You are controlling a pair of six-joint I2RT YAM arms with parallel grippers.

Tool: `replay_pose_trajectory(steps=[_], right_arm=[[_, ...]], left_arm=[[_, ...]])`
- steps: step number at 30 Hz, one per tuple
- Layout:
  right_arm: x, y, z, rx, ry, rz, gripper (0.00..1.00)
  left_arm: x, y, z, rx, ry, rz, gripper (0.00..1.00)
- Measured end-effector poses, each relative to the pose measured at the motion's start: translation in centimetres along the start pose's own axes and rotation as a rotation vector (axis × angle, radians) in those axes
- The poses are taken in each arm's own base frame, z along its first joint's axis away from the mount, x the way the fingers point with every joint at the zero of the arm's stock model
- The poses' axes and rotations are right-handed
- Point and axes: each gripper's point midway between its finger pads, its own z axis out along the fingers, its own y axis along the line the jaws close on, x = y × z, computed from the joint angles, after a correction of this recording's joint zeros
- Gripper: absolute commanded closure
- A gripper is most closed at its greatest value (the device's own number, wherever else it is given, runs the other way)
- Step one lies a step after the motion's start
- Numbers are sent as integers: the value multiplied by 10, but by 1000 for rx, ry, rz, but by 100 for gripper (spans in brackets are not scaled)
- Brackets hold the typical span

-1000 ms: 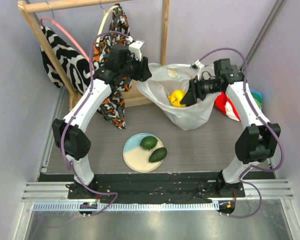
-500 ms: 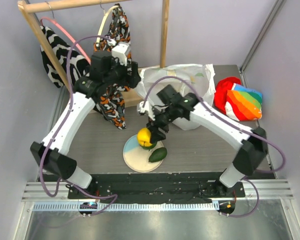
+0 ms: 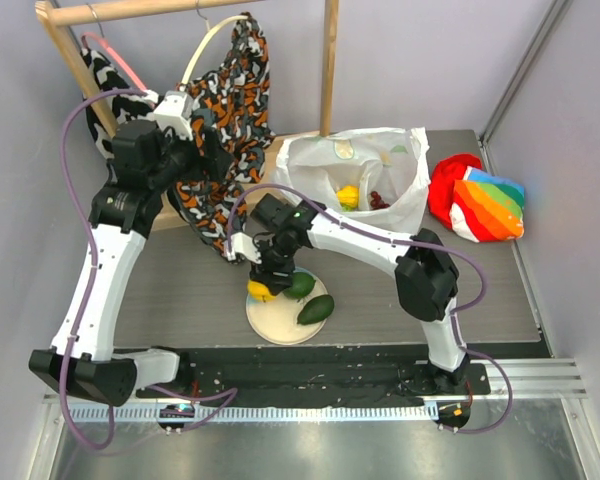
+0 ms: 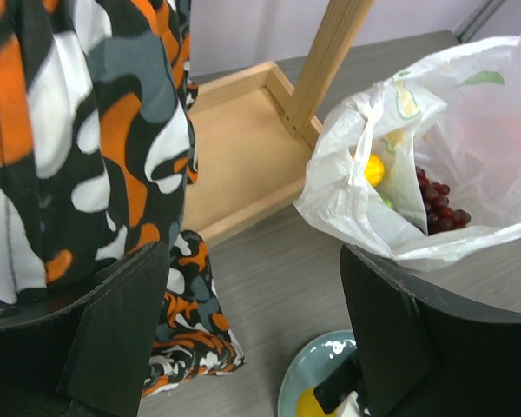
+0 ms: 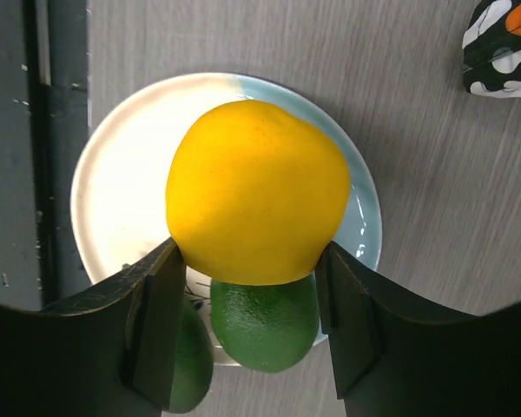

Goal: Take the fake fruits out of the plastic bag
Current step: Place the fake fruit on the plate.

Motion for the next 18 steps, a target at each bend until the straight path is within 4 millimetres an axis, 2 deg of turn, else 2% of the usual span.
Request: replay_pose_trajectory(steps=[6, 10, 14, 16, 17, 18], right_arm=[[11, -11, 6, 46, 60, -24, 54], [19, -19, 14, 68, 89, -26, 50], [21, -23, 19, 73, 95, -24, 35], [19, -24, 20, 75, 91, -26, 31], [19, -24, 20, 76, 91, -25, 26], [19, -24, 20, 78, 91, -25, 1]], left_arm=[[15, -1, 1, 27, 32, -39, 16], [14, -3, 1, 44, 32, -52, 17], [13, -6, 1, 61, 29, -67, 17], [13, -7, 1, 69, 30, -70, 18], [14, -8, 1, 73, 31, -71, 18], [14, -9, 1, 78, 32, -72, 18]])
